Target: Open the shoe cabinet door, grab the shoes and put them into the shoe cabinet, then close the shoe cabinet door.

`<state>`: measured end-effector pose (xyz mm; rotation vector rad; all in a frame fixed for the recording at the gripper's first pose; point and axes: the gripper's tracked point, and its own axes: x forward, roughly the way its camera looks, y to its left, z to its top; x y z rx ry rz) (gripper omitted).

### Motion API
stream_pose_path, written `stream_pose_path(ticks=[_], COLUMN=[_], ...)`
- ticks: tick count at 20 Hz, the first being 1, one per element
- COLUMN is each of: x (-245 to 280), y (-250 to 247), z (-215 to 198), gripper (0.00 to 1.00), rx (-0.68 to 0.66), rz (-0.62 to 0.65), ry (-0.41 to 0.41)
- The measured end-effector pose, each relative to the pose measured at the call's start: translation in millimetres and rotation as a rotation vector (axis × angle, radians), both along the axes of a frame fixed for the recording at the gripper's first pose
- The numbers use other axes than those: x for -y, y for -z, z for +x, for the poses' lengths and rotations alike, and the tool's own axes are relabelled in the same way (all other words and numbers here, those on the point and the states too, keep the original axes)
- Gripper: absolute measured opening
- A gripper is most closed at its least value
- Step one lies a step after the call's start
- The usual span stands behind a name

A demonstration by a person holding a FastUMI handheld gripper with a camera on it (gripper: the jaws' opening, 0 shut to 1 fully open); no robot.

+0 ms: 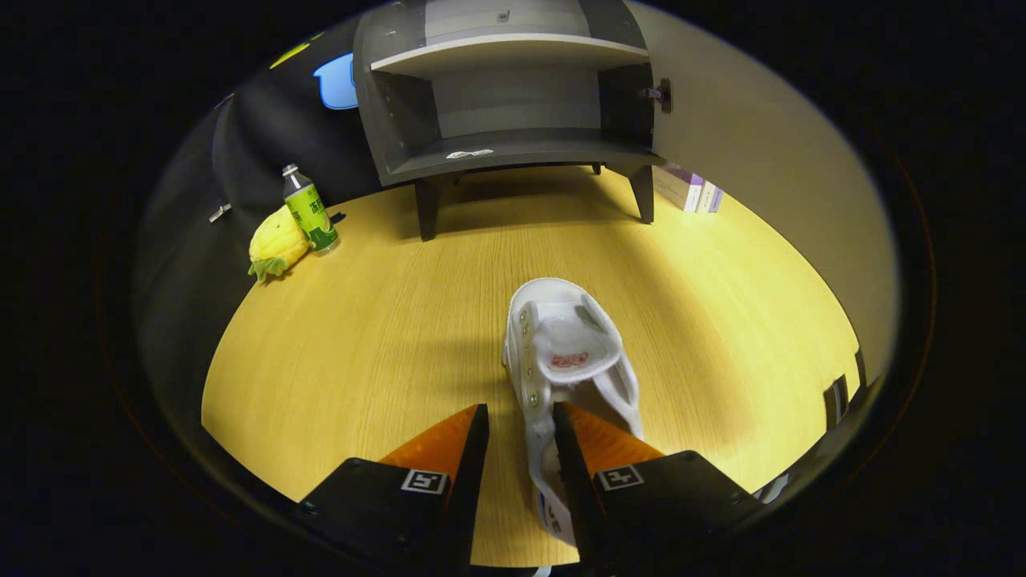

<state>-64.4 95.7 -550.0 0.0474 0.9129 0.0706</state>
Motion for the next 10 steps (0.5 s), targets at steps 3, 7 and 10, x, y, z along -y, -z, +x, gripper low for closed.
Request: stream_pose_path(ticks=[3, 7, 10], x=[6, 1, 2], y=[6, 9, 5], z=[15, 27, 30], gripper=[0.36, 0.11, 0.06], rx=[0.056, 0.127, 0.143], rz=[-0.042, -0.044, -0.028], ry=[0.005, 0.007, 0.013])
